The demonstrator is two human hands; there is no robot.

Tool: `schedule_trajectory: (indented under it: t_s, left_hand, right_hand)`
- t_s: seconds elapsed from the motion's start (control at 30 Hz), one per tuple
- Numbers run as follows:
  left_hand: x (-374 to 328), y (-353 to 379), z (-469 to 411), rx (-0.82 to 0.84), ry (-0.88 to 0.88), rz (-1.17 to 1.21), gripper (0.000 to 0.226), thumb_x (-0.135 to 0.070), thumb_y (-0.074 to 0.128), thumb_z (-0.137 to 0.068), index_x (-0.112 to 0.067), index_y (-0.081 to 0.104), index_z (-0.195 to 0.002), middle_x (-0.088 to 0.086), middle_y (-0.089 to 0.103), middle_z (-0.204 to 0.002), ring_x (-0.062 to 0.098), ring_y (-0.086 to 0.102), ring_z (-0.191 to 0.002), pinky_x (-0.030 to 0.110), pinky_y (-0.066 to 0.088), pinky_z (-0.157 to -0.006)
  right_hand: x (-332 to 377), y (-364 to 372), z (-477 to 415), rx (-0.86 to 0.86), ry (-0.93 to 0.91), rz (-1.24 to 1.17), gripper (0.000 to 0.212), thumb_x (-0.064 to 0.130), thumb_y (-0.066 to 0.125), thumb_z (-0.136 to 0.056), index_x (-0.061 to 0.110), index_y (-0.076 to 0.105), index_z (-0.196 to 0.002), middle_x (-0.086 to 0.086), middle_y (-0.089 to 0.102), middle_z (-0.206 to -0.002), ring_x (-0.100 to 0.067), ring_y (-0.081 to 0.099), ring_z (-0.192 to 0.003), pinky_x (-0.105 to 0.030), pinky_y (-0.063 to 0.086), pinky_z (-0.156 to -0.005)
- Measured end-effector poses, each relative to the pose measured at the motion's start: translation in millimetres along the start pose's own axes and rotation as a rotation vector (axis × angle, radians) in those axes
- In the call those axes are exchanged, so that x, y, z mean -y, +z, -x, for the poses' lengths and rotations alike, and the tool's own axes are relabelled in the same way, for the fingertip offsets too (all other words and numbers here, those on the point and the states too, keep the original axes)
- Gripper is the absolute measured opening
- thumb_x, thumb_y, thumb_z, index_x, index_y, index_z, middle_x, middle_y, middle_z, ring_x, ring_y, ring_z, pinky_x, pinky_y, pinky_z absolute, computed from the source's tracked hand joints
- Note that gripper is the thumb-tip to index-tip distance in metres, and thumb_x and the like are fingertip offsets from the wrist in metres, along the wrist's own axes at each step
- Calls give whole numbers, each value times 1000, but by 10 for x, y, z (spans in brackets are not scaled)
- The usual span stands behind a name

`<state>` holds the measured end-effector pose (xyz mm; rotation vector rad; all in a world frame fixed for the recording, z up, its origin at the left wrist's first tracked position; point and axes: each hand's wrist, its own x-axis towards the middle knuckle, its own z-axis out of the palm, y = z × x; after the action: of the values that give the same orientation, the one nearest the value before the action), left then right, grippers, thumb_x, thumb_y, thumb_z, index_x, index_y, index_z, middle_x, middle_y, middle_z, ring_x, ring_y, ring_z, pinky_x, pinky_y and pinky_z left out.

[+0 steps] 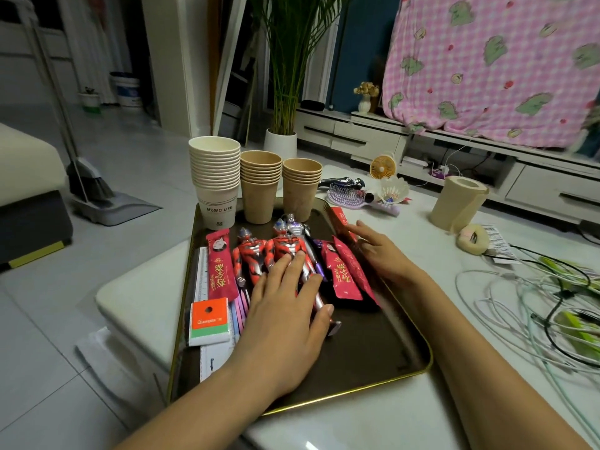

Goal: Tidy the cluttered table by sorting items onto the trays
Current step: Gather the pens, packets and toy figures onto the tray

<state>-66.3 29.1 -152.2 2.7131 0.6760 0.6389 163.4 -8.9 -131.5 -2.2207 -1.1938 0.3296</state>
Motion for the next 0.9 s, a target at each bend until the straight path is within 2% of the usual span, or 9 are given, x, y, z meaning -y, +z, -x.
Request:
schedule_trajectory:
  t_s: [0.07,0.1,0.23,0.3,0.4,0.53,0.67,0.77,0.9]
  left_hand:
    - [2,-1,3,2,-1,3,51,-49,23,-95,-34,20,-144,-13,-9,-155,1,-18,-137,27,-7,-112]
    - [5,-3,3,1,-3,2,51,-49,23,-95,-34,20,-144,-13,-9,-155,2,-18,-137,27,-7,-112]
    - [-9,-5,-4,11,-12,0,51,-49,24,-95,-35,20,-144,-13,-8,-155,3,-18,-138,27,-6,-113]
    - [-13,-10,-3,14,-10,-8,50,-48,24,-95,-35,20,-144,-13,-8,-155,3,-18,-138,27,-6,-112]
    - [-21,-19,0,16,-15,-14,51,-48,24,-96,-35,20,-144,-14,-8,-155,3,-17,-138,27,-5,-113]
    - [-33,-27,-4,13,-12,-20,51,-47,24,-96,-34,20,-145,-13,-7,-155,4,-16,-139,27,-4,-113]
    - [-33,-33,0,16,-13,-36,50,-47,24,-96,-34,20,-145,-13,-7,-155,4,-16,-139,26,-5,-113]
    - [-31,-30,-2,13,-13,-41,50,-47,25,-96,-34,20,-145,-13,-6,-155,4,-15,-139,26,-5,-113]
    - [-30,-30,-3,16,-14,-50,50,-47,25,-96,-34,21,-145,-13,-6,-155,4,-14,-139,26,-5,-113]
  right_hand:
    - [-69,21,-20,94,-42,216,46,9,34,-100,20,32,-144,-6,14,-156,-28,15,-143,-40,15,-115]
    - [-88,33,-37,87,-51,285,45,13,34,-100,20,31,-144,-6,17,-156,-29,18,-142,-40,18,-113]
    - [-73,50,-19,-172,-18,318,31,19,48,-95,20,60,-123,-5,55,-134,-26,51,-119,-37,40,-96]
    - [-75,53,-13,-267,-5,427,24,19,51,-91,16,67,-108,-7,65,-116,-29,57,-107,-38,44,-88]
    - [-63,64,-13,-305,7,463,20,21,52,-90,7,65,-96,-14,63,-104,-34,55,-97,-40,43,-81]
    - [-70,97,-16,-323,5,451,25,24,49,-92,1,58,-90,-17,58,-100,-35,51,-93,-40,39,-76]
    - [-62,94,-16,-341,9,410,21,22,50,-90,2,57,-91,-19,61,-97,-36,52,-91,-39,38,-72]
    - [-35,46,-8,-324,47,399,29,29,52,-90,4,52,-105,-18,60,-106,-35,52,-99,-39,40,-73]
    - [-33,-20,-24,-269,58,653,30,29,46,-93,5,50,-112,-17,60,-112,-35,56,-101,-34,39,-72]
